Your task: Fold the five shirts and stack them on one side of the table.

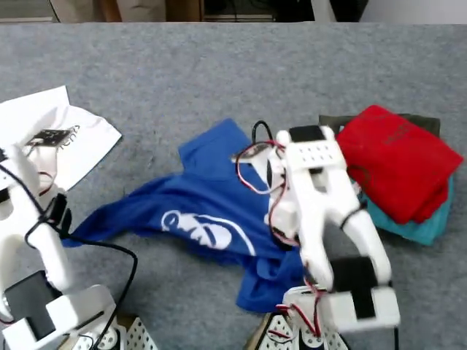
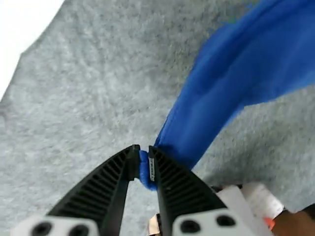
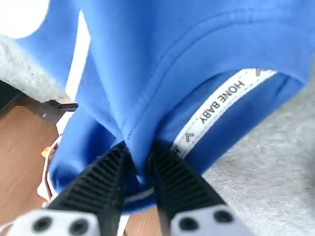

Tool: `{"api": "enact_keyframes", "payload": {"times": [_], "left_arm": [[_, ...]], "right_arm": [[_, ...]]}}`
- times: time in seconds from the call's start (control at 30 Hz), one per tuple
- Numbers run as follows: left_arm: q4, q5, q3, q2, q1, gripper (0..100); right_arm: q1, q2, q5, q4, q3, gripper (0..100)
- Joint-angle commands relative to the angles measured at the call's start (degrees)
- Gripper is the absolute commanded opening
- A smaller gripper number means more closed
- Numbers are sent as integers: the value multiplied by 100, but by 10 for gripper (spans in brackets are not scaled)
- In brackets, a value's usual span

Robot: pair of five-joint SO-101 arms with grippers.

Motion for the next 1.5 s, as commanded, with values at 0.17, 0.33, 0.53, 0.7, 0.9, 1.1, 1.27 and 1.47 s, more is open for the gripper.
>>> {"api": "enact_keyframes", "payload": {"times": [0.17, 0.33, 0.53, 0.7, 0.9, 1.1, 1.27, 1.47], "left_arm": [[220, -413, -360, -242, -431, 19], [176, -176, -352, -198, -360, 19], [-475, 211, 149, -233, -97, 19], [-527, 484, 492, -233, 273, 19], [-1609, 1284, 993, -180, 404, 19], [-2743, 1934, 1846, -207, 897, 19], [-3270, 2497, 2180, -233, 1240, 19], [-3305, 2673, 2180, -233, 1231, 19]], "right_arm": [[119, -1270, 132, 97, -391, 256], [84, -1253, -26, 79, -1560, 311], [-75, -75, -404, -308, -3371, 228], [-532, 2141, -721, -519, -5051, 176], [-892, 4840, -1222, -404, -8127, 178], [-901, 7020, -1574, -149, -11248, 179], [-1068, 8084, -1776, -202, -12409, 315], [-1262, 8374, -2171, -826, -12031, 376]]}}
